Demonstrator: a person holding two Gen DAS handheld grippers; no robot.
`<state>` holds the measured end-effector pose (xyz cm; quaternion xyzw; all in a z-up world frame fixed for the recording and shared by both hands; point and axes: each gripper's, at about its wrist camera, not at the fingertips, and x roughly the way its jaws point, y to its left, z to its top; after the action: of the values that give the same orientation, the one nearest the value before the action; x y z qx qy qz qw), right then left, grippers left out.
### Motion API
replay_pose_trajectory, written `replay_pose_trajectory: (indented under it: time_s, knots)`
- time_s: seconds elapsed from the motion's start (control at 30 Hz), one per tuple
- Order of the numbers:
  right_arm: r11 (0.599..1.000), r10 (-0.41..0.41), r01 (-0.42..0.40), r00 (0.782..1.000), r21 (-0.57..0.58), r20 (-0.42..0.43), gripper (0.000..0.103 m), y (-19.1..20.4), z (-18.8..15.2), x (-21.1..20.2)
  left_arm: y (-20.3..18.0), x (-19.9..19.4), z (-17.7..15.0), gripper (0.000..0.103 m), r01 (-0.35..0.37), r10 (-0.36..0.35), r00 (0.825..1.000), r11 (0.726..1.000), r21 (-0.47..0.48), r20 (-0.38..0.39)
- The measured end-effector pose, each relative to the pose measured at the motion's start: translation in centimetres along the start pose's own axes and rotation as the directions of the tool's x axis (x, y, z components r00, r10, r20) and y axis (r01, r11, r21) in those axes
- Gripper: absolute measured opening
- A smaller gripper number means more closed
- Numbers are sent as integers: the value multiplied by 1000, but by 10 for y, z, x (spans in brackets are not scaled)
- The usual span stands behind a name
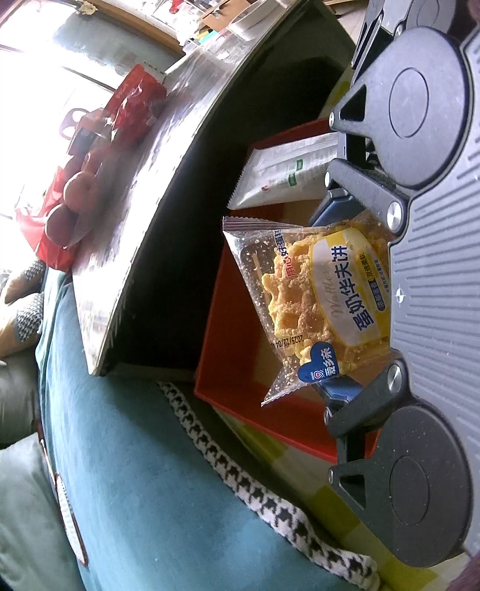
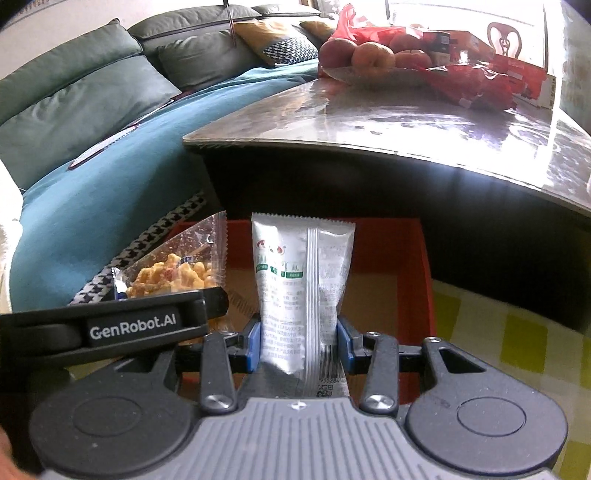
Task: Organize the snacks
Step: 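Carry the waffle pack in the left tool and sachet in the right tool into the red box, then open the left tool releasing the waffle pack while the right tool releases the sachet in the box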
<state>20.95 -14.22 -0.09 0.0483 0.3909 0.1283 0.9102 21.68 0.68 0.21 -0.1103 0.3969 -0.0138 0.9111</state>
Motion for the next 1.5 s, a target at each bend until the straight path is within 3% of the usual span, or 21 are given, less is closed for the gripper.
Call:
replay_pose_trajectory:
  time_s: [0.83, 1.17, 1.5]
  knots:
    - [998, -63, 60, 992, -32, -109, 43, -11, 0, 72, 13, 56, 0, 76, -78, 76, 993, 997, -16, -88]
    - [997, -67, 64, 994, -30, -88, 46, -12, 3, 67, 13, 54, 0, 85, -85, 82, 993, 996, -25, -81]
    - [997, -73, 71, 995, -32, -72, 48, -8, 3, 46, 11, 28, 2, 87, -82, 82, 995, 996, -18, -48]
